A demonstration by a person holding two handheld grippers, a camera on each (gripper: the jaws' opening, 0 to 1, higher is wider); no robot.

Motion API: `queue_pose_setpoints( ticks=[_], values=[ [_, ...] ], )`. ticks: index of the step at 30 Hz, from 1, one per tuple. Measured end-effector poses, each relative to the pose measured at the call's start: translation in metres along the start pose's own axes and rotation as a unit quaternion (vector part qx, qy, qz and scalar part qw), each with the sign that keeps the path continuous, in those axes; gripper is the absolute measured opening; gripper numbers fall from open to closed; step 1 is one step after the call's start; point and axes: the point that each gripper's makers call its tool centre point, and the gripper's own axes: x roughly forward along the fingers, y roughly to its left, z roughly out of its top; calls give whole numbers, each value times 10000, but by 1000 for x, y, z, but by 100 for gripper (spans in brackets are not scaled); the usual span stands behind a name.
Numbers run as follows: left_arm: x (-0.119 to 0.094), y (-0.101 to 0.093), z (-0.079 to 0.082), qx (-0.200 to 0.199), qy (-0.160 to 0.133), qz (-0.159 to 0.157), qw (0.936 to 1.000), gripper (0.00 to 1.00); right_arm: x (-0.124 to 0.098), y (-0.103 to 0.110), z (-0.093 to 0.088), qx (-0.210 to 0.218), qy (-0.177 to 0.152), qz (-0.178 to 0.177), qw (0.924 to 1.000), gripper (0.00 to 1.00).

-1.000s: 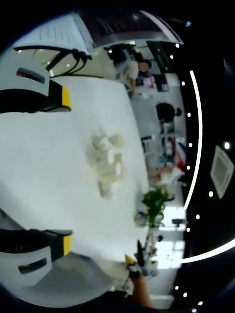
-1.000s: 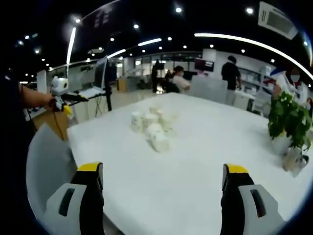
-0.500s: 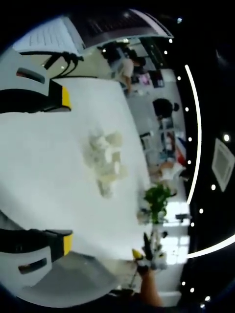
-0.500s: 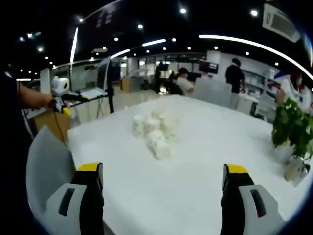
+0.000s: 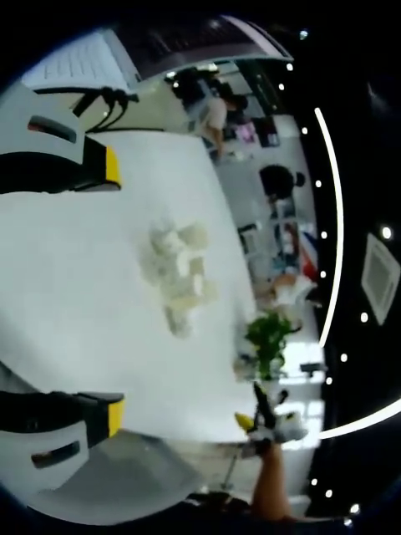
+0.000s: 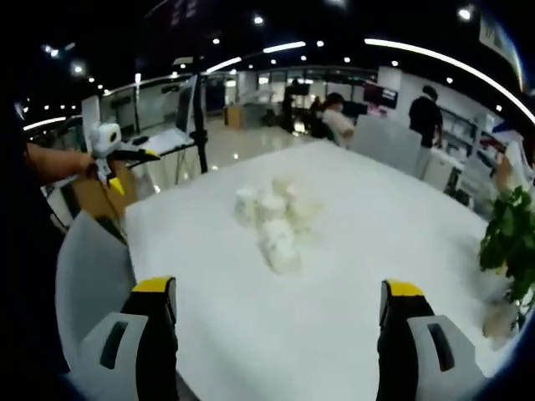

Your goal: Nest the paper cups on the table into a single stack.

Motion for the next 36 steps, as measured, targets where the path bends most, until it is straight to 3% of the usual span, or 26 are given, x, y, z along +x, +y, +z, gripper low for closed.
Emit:
queue_pose_setpoints(
  ticks=[4, 11, 18, 24, 36],
  values=[
    [1, 0, 3, -22, -32, 2, 10000, 99, 6, 1, 15, 21, 96, 214, 9997, 98],
    [2, 0, 3, -22, -20, -31, 10000, 99, 26, -2, 44, -305, 172, 382, 9987, 99],
    [4, 2, 1, -22, 0, -55, 10000, 99, 49, -4, 59, -536, 363, 511, 9966, 100],
    [6, 4, -2, -33, 14, -71, 10000, 99, 66, -7, 68, -544, 413, 614, 9958, 99],
    [14, 10, -11, -75, 46, -71, 9999, 99, 109, -1, 63, -533, 536, 828, 9937, 93]
  ],
)
